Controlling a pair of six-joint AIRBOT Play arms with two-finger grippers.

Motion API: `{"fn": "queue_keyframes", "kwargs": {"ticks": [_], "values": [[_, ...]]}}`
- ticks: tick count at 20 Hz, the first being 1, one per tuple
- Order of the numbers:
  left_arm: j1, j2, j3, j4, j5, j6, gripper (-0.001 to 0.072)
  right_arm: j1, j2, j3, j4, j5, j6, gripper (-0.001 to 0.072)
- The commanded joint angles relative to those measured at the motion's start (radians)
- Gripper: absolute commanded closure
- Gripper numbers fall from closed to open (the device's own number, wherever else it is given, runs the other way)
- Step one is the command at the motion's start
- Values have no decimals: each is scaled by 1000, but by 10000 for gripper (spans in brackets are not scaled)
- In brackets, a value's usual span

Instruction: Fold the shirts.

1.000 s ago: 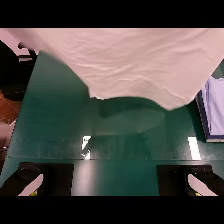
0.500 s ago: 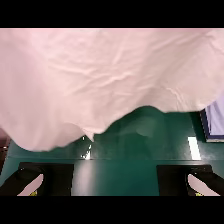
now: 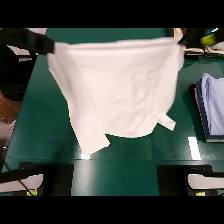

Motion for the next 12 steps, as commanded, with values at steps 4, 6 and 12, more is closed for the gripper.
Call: {"fn": "queue_keyframes", "kwargs": {"ticks": [4, 6, 12], "values": [[1, -216, -32, -20, 39, -7, 136, -8, -229, -26, 10, 0, -15, 508], [10, -199, -30, -22, 6, -5, 98, -24, -227, -26, 12, 8, -17, 350], [178, 2, -188, -184, -134, 5, 97, -117, -117, -74, 209, 229, -117, 350]]}}
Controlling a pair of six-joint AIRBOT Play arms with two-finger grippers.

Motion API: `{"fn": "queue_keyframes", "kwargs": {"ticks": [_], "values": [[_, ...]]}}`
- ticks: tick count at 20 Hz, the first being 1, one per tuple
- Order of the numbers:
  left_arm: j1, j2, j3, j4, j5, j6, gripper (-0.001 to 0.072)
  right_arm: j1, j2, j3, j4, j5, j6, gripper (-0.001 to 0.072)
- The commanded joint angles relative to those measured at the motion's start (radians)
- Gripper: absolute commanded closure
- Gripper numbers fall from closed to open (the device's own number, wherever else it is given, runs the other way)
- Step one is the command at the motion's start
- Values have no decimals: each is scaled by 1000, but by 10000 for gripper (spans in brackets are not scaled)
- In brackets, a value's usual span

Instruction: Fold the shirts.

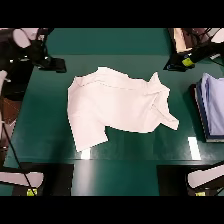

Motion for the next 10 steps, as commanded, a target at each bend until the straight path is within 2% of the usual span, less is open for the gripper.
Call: {"fn": "queue_keyframes", "kwargs": {"ticks": [1, 6, 8, 10], "values": [[104, 134, -182, -117, -34, 30, 97, -47, 84, -89, 125, 87, -55, 350], [197, 294, -688, -206, 78, 89, 96, -66, 287, -430, 260, -22, -91, 350], [197, 291, -813, -239, 159, 113, 96, -61, 336, -518, 288, -58, -91, 350], [196, 291, -890, -346, 237, 156, 96, -56, 372, -583, 295, -84, -92, 350]]}}
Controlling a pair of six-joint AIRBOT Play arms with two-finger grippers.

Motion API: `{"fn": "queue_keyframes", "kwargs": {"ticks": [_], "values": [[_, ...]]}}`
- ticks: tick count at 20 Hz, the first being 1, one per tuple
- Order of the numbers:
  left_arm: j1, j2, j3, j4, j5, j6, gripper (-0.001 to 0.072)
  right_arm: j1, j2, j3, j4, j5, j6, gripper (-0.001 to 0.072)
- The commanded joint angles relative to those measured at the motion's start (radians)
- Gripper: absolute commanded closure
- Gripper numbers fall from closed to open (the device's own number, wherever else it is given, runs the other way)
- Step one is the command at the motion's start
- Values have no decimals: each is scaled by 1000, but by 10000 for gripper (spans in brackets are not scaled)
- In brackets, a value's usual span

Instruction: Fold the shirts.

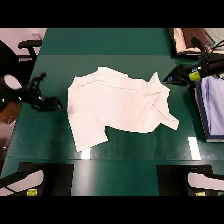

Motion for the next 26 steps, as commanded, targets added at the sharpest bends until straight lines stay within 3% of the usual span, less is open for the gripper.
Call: {"fn": "queue_keyframes", "kwargs": {"ticks": [1, 3, 11, 12, 13, 14, 16, 21, 23, 26], "values": [[14, 19, -182, -180, 133, 96, 96, 3, 77, -137, 50, -60, -9, 350], [13, 19, -211, -237, 156, 127, 96, 2, 102, -185, 66, -76, -15, 350], [-125, 19, -222, -236, 257, 109, 99, 1, 118, -218, 63, -86, -15, 350], [-127, 19, -221, -238, 257, 96, 260, -8, 118, -218, 62, -79, -15, 350], [-127, 20, -219, -240, 254, 84, 498, -20, 119, -219, 61, -65, -15, 350], [-127, 20, -207, -240, 239, 85, 682, -36, 122, -223, 56, -55, -15, 350], [-127, 21, -150, -239, 179, 87, 680, -80, 159, -292, 45, -58, -14, 350], [-127, 21, -3, -245, 101, 120, 679, -275, 340, -594, -148, -93, 19, 333], [-127, 21, 9, -256, 104, 120, 679, -389, 393, -701, -148, -91, 19, 166], [-127, 21, 8, -256, 103, 120, 679, -526, 441, -828, -146, -105, 19, 220]]}}
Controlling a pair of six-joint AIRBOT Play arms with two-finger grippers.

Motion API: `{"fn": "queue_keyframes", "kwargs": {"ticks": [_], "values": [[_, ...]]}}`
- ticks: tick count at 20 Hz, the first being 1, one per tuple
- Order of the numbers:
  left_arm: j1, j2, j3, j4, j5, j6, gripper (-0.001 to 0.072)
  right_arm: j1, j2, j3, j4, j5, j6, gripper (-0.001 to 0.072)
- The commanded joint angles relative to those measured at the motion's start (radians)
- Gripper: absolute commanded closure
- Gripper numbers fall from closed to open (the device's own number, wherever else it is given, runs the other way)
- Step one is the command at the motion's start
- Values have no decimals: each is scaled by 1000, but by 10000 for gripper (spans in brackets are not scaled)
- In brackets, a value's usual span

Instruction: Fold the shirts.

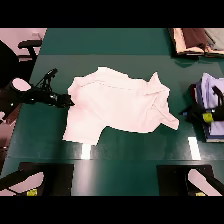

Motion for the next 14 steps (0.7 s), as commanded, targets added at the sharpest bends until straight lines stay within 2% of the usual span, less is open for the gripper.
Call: {"fn": "queue_keyframes", "kwargs": {"ticks": [1, 2, 3, 9, 10, 11, 13, 14], "values": [[0, 0, 16, -5, -10, 4, 679, -145, 61, -161, -22, -24, 5, 224], [0, 0, 16, -5, -10, 4, 679, -156, 60, -189, -22, -40, 5, 228], [0, 0, 16, -5, -10, 4, 679, -156, 49, -212, -19, -56, 5, 287], [0, 0, 16, -7, -12, 4, 679, -32, -90, -232, 112, -217, 4, 287], [0, 1, 16, -7, -12, 4, 679, -4, -108, -228, 111, -237, 4, 325], [0, 1, 16, -6, -13, 4, 679, 26, -126, -216, 105, -247, 4, 409], [0, 1, 16, -6, -14, 4, 679, 72, -145, -181, 102, -267, 4, 410], [0, 1, 16, -6, -16, 4, 679, 89, -143, -163, 102, -278, 5, 439]]}}
